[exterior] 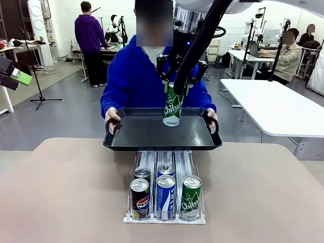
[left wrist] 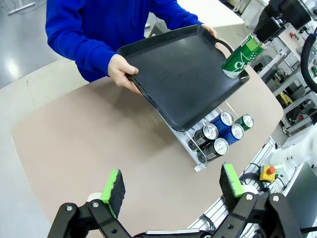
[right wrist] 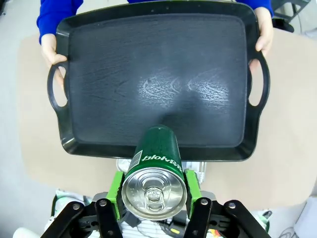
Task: Retrieve and hand over the desired beverage to the person.
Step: Place the picked can on the Handle tray extended by the person.
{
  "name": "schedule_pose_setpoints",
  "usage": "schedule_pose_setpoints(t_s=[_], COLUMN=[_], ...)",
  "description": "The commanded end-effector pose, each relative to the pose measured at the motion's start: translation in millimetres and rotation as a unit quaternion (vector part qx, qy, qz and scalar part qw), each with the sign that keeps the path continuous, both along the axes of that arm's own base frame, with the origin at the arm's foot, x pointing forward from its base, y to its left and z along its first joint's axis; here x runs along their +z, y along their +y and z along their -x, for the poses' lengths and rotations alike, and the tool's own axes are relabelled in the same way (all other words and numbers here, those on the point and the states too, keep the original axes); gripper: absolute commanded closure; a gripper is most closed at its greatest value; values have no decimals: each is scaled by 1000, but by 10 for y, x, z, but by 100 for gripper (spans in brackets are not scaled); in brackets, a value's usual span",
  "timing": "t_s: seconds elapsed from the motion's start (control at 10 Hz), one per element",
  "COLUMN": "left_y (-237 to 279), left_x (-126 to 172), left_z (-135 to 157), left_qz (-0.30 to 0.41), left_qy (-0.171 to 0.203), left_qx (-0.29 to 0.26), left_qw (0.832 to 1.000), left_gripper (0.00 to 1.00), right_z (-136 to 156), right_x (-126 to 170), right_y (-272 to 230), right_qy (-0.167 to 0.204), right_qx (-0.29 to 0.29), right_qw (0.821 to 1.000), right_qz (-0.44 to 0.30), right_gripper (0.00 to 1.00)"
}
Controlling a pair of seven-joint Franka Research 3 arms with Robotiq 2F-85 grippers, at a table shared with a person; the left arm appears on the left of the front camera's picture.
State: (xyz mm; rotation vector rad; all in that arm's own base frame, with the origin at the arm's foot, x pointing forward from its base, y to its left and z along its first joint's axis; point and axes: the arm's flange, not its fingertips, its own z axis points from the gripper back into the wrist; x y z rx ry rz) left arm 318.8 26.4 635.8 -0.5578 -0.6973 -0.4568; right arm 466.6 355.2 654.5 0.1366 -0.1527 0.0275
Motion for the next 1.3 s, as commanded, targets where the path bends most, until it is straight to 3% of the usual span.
schedule_pose_setpoints(t_s=[0.0,0.8,0.9,1.2], left_y=[19,19,19,19], left_x=[4,4,4,4], left_z=[7,7,7,7], left_qz=[5,5,5,5], left_qy=[-3,-3,-3,-3], left_qx=[-7,-7,-7,-7], left_qw=[1000,1000,1000,1000], left_gripper=[0,0,0,0], right_z=[54,54,0,-296], right_x=[5,5,0,-147], right_y=[-51,-51,0,-85], right_qy=[-4,-4,0,1], right_qx=[-1,-1,0,-30], right_qw=[1000,1000,1000,999], right_qz=[2,2,0,32], right_gripper=[100,100,42,42])
